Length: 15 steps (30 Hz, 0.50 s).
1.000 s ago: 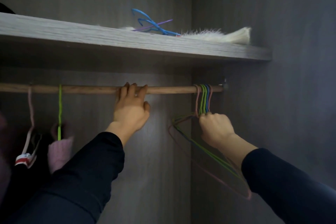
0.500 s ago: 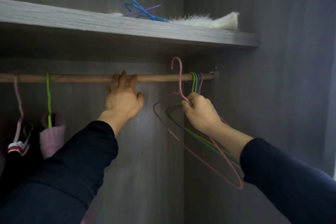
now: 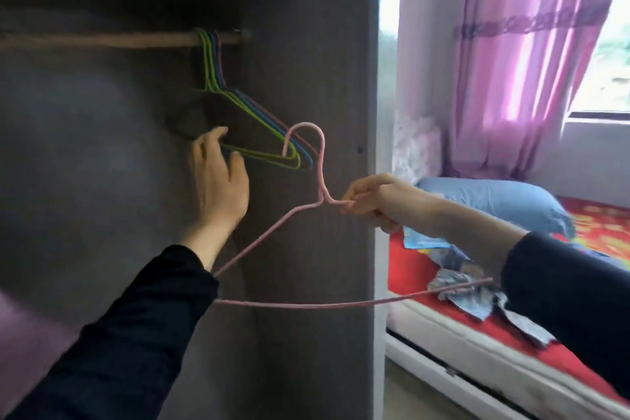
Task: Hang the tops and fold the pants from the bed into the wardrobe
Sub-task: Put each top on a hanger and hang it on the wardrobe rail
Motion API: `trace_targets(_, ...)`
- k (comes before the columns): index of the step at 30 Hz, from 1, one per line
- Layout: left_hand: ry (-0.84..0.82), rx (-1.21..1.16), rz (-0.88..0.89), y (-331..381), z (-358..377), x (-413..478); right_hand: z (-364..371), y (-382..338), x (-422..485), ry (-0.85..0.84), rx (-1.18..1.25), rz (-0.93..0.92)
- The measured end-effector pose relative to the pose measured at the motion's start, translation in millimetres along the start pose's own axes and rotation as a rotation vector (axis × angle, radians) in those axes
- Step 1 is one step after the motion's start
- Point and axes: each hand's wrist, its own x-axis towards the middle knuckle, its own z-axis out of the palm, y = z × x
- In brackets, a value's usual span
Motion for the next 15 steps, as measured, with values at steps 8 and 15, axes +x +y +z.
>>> trace_targets(8, -0.053, -0.278, 0.256, 128.9, 89.2, -65.3, -113.0, 85.4, -142.6, 0.016, -0.129, 0.251)
trace_targets(15, -0.328, -0.357, 0.352, 271.8, 216.8, -158.8, -221.5, 170.5, -265.3, 0.16, -0.144, 0.479)
